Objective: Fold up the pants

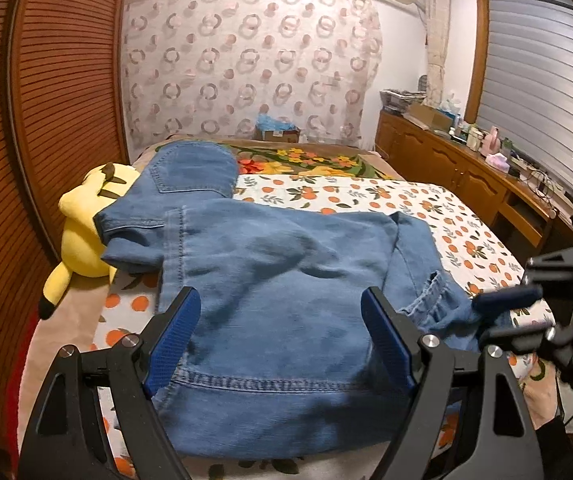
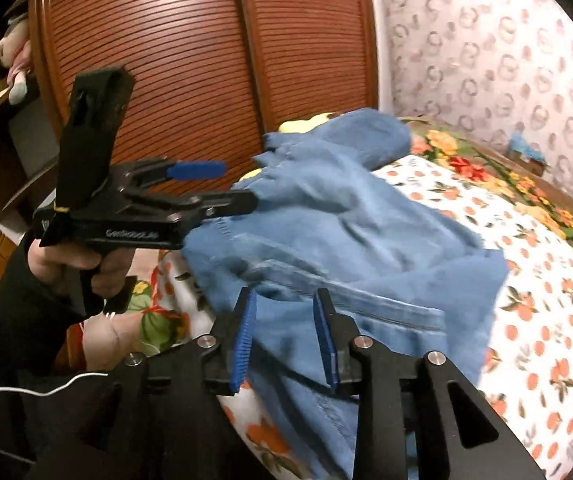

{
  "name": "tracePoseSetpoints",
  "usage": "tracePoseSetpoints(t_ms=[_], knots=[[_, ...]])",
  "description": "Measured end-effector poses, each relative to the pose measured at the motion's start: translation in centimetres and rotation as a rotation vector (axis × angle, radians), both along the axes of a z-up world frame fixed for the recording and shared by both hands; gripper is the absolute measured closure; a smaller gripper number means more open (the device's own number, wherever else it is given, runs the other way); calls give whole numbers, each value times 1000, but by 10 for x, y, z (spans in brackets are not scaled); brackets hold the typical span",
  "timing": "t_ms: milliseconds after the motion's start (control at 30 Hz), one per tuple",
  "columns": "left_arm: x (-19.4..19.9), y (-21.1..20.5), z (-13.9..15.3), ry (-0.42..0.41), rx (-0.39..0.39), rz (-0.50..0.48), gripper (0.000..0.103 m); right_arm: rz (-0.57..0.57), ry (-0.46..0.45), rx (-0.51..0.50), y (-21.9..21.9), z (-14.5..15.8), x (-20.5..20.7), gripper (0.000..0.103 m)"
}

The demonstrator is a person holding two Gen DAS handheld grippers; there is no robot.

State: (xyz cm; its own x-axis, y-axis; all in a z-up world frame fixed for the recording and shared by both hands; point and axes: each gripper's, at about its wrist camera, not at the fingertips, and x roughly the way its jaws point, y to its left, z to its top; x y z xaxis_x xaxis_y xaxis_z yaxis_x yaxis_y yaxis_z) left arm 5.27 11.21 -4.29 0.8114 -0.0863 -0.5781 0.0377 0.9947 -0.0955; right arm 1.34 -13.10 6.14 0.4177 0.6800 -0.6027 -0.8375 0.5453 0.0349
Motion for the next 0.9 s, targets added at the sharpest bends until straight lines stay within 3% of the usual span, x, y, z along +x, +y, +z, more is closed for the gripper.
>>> tracePoseSetpoints(t_ms=[233, 433, 700, 900], knots=[[-2, -17, 1, 2, 1, -41, 20, -106, -41, 6, -28, 4, 6, 67], [-11, -34, 4, 5, -18, -96, 20, -196, -61, -66, -24, -22, 26, 64], [-20, -65, -13, 58, 0, -181, 20, -195, -3, -43, -37, -33, 35, 64], [-18, -69, -34, 114, 10, -188, 20, -187, 23, -12, -51, -33, 32, 63]])
